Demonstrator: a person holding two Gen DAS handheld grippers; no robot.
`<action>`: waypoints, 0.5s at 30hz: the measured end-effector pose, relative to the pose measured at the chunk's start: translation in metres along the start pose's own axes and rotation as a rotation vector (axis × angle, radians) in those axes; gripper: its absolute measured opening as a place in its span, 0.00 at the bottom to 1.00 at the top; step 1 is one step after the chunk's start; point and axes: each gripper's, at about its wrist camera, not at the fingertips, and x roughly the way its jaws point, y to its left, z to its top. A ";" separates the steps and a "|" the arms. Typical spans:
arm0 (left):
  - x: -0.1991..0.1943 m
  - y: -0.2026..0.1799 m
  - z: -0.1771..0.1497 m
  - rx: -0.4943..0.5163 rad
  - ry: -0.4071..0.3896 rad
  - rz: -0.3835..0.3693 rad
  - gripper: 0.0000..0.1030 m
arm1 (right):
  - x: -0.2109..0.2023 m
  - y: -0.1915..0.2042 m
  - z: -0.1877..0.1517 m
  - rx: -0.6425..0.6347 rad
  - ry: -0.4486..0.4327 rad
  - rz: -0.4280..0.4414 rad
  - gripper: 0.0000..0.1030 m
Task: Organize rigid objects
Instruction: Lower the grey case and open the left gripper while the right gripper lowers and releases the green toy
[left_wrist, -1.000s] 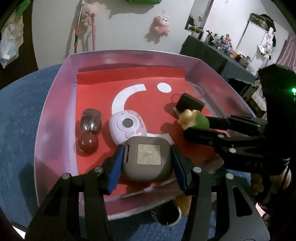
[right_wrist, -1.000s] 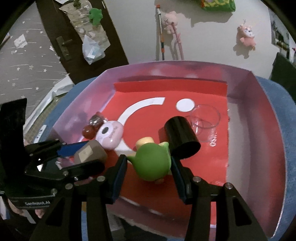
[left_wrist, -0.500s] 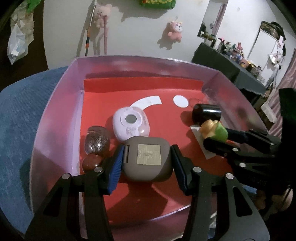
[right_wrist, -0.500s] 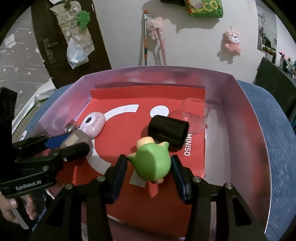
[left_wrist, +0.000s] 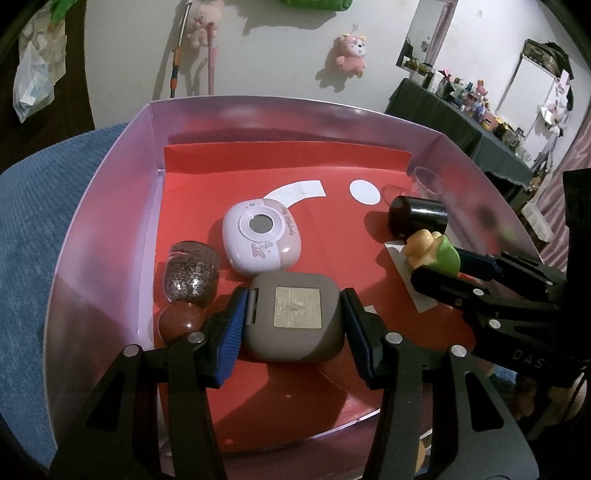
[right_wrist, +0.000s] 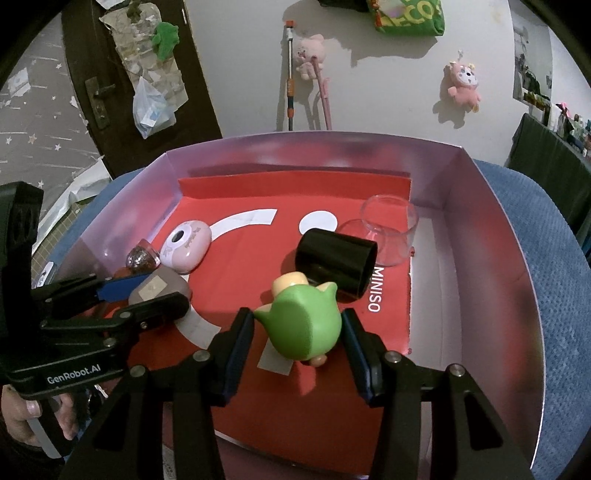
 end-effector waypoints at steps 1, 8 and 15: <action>0.000 -0.001 0.000 0.000 0.000 0.001 0.47 | 0.000 0.000 0.000 0.002 0.001 0.002 0.50; 0.000 0.001 0.000 0.000 0.003 0.006 0.47 | 0.001 -0.001 0.001 0.003 0.002 0.001 0.50; -0.001 0.000 0.001 0.001 0.004 0.019 0.49 | 0.001 -0.001 0.001 0.006 0.001 0.005 0.50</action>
